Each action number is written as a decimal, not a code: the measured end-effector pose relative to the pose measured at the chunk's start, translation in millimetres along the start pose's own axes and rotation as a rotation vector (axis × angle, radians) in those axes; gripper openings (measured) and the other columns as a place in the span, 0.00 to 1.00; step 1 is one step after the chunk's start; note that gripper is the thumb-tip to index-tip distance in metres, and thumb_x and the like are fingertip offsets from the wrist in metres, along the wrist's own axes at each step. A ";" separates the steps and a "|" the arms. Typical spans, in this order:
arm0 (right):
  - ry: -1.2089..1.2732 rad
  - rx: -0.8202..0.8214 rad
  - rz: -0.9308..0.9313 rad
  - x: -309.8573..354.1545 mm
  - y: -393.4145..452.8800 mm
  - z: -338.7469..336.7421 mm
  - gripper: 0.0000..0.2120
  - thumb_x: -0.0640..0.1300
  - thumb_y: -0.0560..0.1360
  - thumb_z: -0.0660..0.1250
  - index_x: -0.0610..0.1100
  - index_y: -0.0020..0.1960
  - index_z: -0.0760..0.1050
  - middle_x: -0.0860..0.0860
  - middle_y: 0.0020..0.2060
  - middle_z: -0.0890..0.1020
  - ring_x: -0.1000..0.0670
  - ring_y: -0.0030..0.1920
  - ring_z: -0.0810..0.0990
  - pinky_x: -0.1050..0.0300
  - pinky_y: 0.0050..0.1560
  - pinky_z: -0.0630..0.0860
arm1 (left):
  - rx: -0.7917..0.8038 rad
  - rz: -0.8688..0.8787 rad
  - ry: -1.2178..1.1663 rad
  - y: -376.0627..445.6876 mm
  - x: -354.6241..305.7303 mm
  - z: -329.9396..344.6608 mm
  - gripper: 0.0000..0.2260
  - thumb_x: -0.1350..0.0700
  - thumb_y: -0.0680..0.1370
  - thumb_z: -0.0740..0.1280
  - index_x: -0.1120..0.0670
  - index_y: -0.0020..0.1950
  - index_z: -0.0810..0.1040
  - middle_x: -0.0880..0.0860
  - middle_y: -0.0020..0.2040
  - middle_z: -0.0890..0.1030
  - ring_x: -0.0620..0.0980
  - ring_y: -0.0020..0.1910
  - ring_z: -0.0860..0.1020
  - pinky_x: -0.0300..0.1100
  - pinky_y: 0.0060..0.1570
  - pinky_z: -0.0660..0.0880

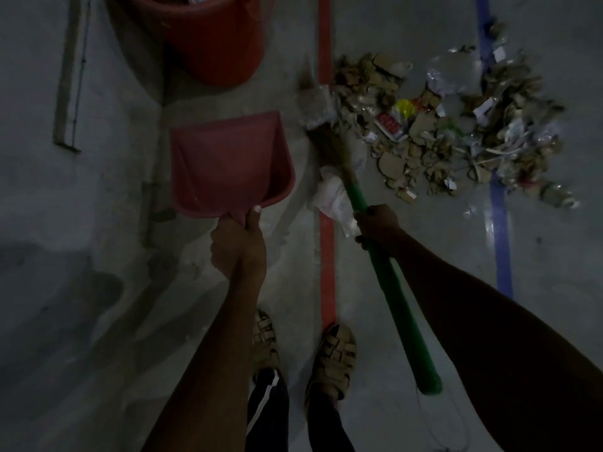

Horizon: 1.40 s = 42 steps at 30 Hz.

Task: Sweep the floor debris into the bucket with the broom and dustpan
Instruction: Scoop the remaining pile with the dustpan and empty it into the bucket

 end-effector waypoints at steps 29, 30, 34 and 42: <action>0.208 -0.286 -0.270 -21.3 -103.6 -166.0 0.17 0.44 0.83 0.63 0.34 0.66 0.72 0.39 0.47 0.82 0.54 0.28 0.82 0.62 0.25 0.77 | 0.128 0.127 -0.005 -59.3 -111.9 -41.2 0.25 0.38 0.76 0.67 0.61 0.54 0.79 0.60 0.51 0.82 0.62 0.50 0.80 0.48 0.41 0.71; 0.211 -0.280 -0.281 -8.7 -105.3 -162.6 0.17 0.44 0.82 0.63 0.34 0.66 0.72 0.39 0.48 0.82 0.54 0.28 0.82 0.61 0.25 0.77 | 0.126 0.150 -0.007 -52.4 -116.4 -47.8 0.26 0.37 0.76 0.67 0.60 0.53 0.80 0.60 0.50 0.83 0.61 0.48 0.81 0.47 0.41 0.71; 0.200 -0.216 -0.345 47.8 -97.0 -140.3 0.17 0.44 0.83 0.62 0.33 0.65 0.72 0.37 0.47 0.82 0.50 0.30 0.82 0.57 0.25 0.80 | 0.118 0.185 -0.021 -11.4 -129.5 -61.1 0.26 0.36 0.76 0.65 0.60 0.52 0.80 0.60 0.49 0.83 0.61 0.47 0.81 0.46 0.40 0.71; 0.031 -0.076 -0.362 154.3 -30.7 -49.1 0.12 0.42 0.82 0.64 0.33 0.57 0.75 0.35 0.44 0.82 0.40 0.34 0.85 0.45 0.34 0.83 | 0.139 0.161 -0.022 84.7 -128.8 -51.1 0.23 0.41 0.77 0.68 0.61 0.53 0.79 0.61 0.51 0.82 0.61 0.49 0.80 0.45 0.41 0.67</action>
Point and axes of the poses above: each hand's wrist, its own y-axis towards the middle knuckle, its own z-axis out of the palm, x = y × z, the point moved 1 cm from there along y, towards the middle knuckle
